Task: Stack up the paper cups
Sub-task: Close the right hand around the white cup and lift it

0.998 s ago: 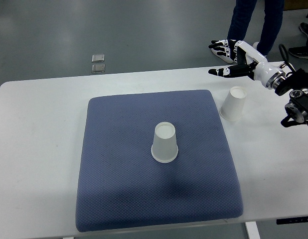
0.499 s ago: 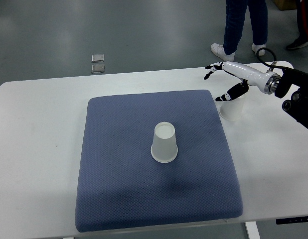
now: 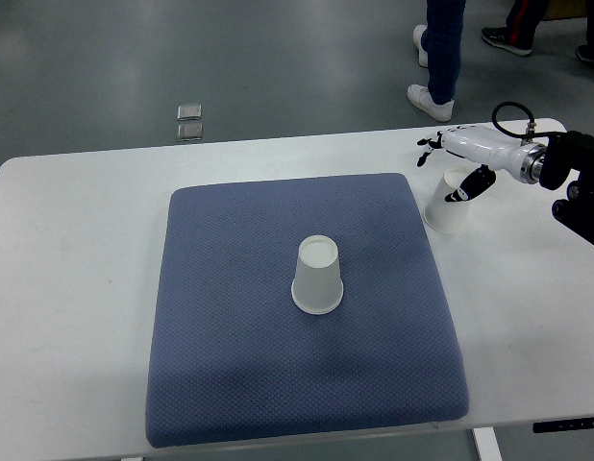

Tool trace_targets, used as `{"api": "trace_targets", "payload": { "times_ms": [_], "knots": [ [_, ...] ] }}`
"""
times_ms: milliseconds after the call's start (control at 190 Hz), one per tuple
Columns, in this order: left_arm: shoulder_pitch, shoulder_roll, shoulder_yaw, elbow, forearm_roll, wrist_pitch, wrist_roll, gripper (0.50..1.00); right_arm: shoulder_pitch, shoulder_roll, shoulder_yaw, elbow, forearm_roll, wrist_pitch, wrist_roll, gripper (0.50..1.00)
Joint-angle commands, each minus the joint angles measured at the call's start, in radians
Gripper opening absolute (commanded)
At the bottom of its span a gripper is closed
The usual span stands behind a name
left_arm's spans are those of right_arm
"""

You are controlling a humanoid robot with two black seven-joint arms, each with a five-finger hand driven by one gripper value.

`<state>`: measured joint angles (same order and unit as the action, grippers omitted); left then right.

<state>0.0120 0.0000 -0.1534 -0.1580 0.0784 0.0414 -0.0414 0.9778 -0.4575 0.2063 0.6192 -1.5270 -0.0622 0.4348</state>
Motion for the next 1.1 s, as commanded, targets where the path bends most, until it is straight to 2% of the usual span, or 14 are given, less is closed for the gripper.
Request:
{"api": "trace_targets", "payload": {
  "times_ms": [0, 536, 1092],
  "knots": [
    [-0.001, 0.0, 0.0, 0.0, 0.001, 0.0, 0.0, 1.0, 0.009, 0.003, -0.028, -0.021, -0.002, -0.008, -0.002, 0.919],
    [0.0, 0.0, 0.0, 0.0, 0.0, 0.0, 0.0, 1.0, 0.01, 0.048, -0.045, -0.127, -0.088, -0.024, -0.007, 0.919],
    [0.0, 0.0, 0.0, 0.0, 0.0, 0.0, 0.0, 1.0, 0.016, 0.053, -0.1, -0.144, -0.09, -0.048, -0.007, 0.911]
  ]
}}
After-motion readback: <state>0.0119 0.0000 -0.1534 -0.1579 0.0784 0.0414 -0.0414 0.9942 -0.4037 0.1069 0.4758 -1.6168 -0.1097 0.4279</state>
